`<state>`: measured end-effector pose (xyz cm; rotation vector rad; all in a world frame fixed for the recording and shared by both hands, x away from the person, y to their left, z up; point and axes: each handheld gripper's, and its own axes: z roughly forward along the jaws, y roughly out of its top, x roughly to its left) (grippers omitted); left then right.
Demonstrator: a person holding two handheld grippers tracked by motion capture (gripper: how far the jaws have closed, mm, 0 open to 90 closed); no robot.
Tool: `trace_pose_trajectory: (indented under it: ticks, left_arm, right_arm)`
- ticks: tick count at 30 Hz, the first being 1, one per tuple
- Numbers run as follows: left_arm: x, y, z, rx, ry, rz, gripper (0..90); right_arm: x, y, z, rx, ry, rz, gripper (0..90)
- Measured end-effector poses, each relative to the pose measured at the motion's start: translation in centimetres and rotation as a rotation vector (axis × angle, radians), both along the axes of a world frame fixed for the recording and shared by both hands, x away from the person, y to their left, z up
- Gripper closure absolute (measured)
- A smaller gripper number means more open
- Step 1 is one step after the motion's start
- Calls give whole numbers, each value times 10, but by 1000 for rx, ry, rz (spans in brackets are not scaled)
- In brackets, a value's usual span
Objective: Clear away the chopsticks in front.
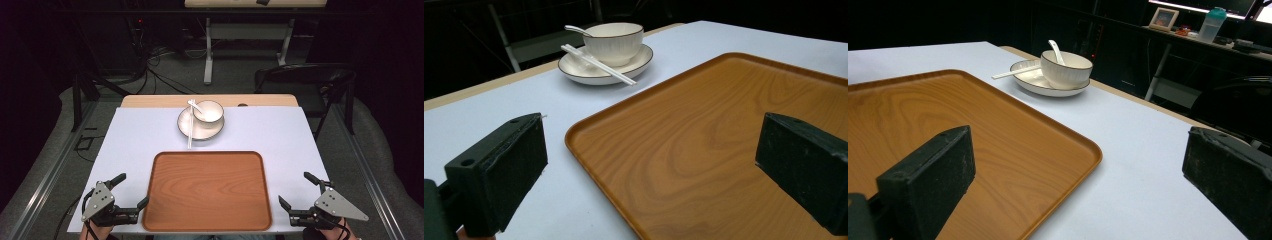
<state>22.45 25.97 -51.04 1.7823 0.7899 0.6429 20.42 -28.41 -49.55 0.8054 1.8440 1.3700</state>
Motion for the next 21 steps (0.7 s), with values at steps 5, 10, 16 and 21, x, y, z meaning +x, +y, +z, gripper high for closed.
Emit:
trace_pose_trajectory:
  ticks: [5,10,16,21]
  left_arm:
    - [0,0,0,1,1,-2,2]
    - [1,-2,0,9,2,-5,2]
    - [4,-5,1,18,8,-6,2]
    - [10,-9,1,28,30,-24,2]
  right_arm:
    - [0,0,0,-2,1,0,0]
    - [0,0,0,-5,3,1,0]
    - [0,0,0,0,1,3,0]
    - [2,1,0,-3,3,7,0]
